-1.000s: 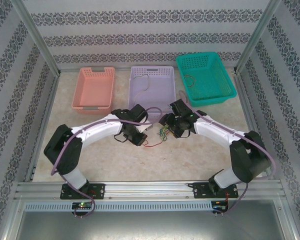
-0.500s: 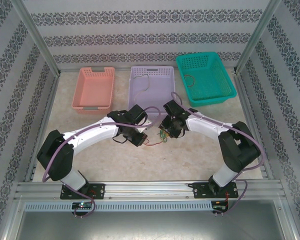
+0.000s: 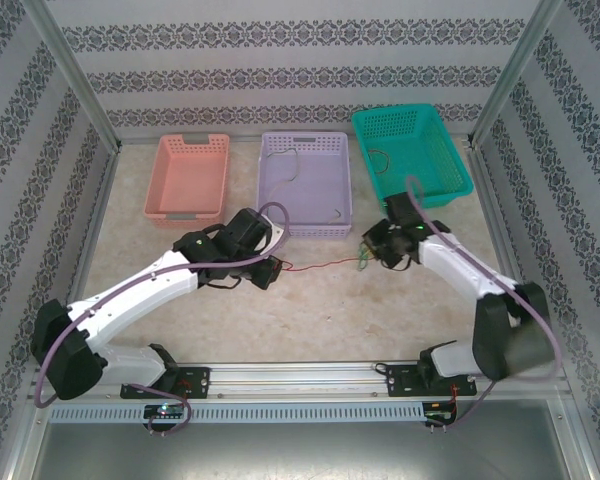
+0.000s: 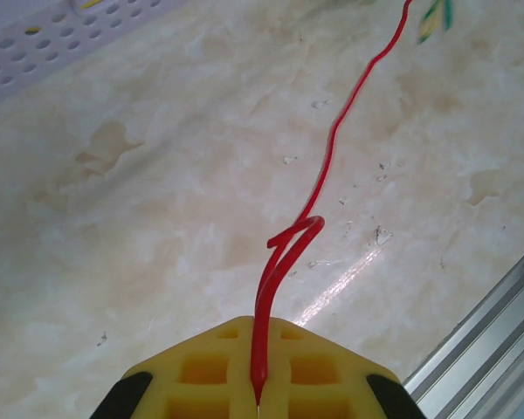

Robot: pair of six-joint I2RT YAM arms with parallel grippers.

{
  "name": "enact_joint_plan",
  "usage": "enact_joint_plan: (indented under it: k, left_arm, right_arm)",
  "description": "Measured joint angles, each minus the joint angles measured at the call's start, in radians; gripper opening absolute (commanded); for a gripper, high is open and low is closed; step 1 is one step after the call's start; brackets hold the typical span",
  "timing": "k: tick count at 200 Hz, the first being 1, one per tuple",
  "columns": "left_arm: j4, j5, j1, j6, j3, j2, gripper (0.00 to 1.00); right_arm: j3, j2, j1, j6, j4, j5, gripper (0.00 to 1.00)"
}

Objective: Untangle the cables

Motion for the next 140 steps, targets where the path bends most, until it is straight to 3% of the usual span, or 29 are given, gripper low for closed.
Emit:
enact_joint_plan:
  k: [38,81,109,137,140]
  left_arm:
    - [-0.034,-0.048,0.013,-0.039,-0.027,-0.021,0.0]
    - [-0.093,-0.095,0.111,-0.099,-0.032,-0.127,0.0]
    - [-0.096,-0.082,0.168,-0.129,-0.031,-0.187,0.0]
    - [-0.087,-0.019,0.172,-0.138,-0.021,-0.18,0.0]
    - [-0.085,-0.013,0.172,-0.139,-0.019,-0.179,0.0]
  right_arm:
    - [-0.044,-0.085,-0.23,-0.053,-0.031,-0.019,0.0]
    - [-0.065,-0.102,-0.385,-0.121,-0.054,-0.039,0.0]
    - [-0.065,-0.1,-0.381,-0.144,-0.053,-0.06,0.0]
    - [-0.065,-0.08,-0.267,-0.146,-0.051,-0.064,0.0]
    - [-0.065,-0.075,-0.251,-0.146,-0.051,-0.062,0.03]
